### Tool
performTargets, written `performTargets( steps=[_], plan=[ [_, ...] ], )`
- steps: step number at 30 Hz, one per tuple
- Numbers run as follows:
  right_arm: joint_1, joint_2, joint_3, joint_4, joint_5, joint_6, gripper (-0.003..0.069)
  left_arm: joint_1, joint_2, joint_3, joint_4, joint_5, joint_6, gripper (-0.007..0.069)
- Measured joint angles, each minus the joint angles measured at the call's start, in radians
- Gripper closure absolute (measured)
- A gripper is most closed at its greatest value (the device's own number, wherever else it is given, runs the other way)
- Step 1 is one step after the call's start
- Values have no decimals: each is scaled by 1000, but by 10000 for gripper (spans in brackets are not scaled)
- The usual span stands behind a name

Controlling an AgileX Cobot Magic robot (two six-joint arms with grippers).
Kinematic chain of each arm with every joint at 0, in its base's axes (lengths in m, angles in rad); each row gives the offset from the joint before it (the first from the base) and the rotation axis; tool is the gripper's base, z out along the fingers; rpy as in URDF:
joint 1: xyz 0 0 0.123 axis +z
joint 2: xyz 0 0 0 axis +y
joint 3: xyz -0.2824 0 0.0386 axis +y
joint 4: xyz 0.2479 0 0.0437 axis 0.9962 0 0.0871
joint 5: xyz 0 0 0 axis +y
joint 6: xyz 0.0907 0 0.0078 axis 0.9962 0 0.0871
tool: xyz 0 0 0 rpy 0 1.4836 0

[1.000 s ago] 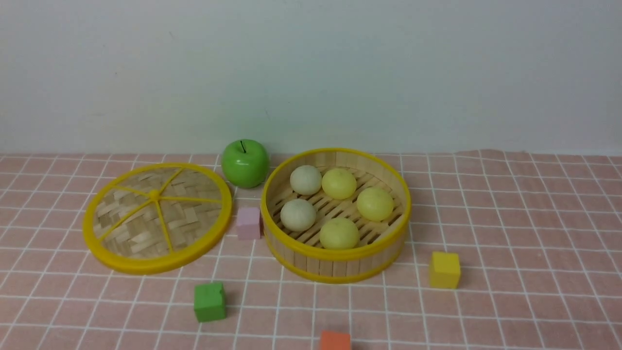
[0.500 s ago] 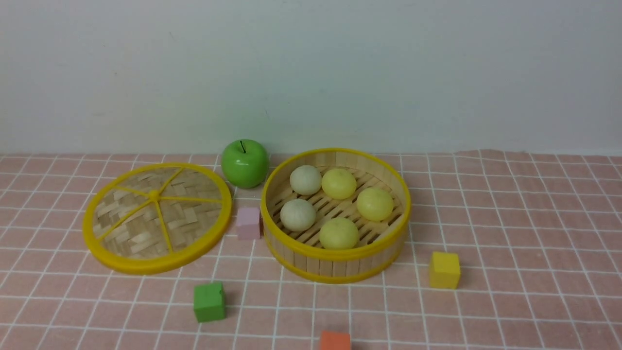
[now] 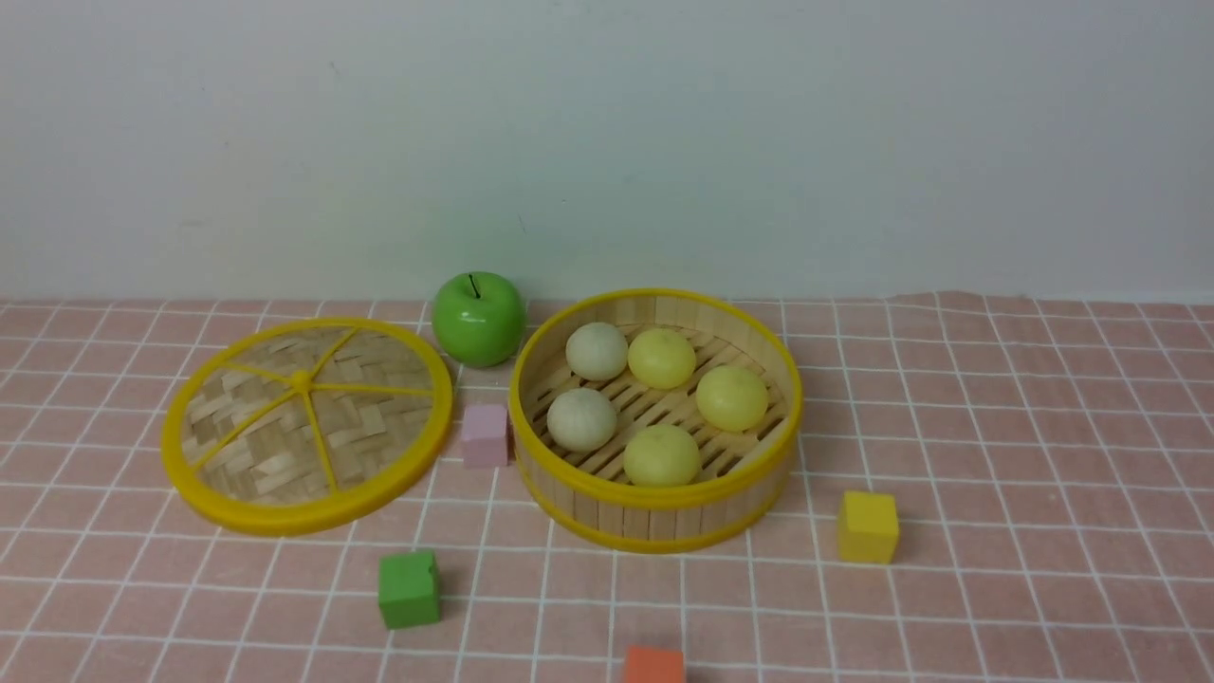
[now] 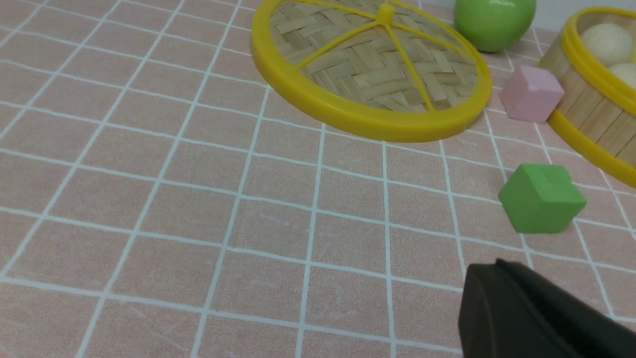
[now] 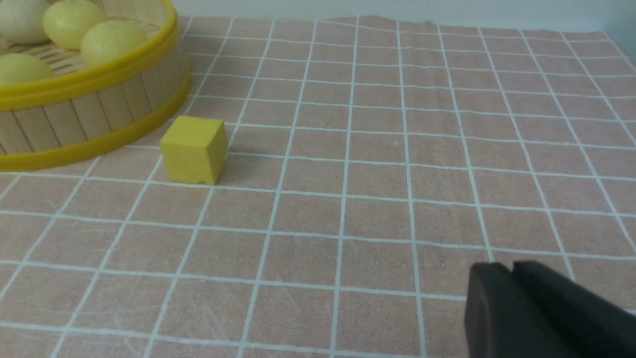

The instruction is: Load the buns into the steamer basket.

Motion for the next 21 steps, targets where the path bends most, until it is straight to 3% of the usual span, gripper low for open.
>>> performTargets(
  steps=[21],
  plan=[
    [0, 0, 0, 0, 0, 0, 554, 0, 0, 0, 1, 0, 0, 638]
  ],
)
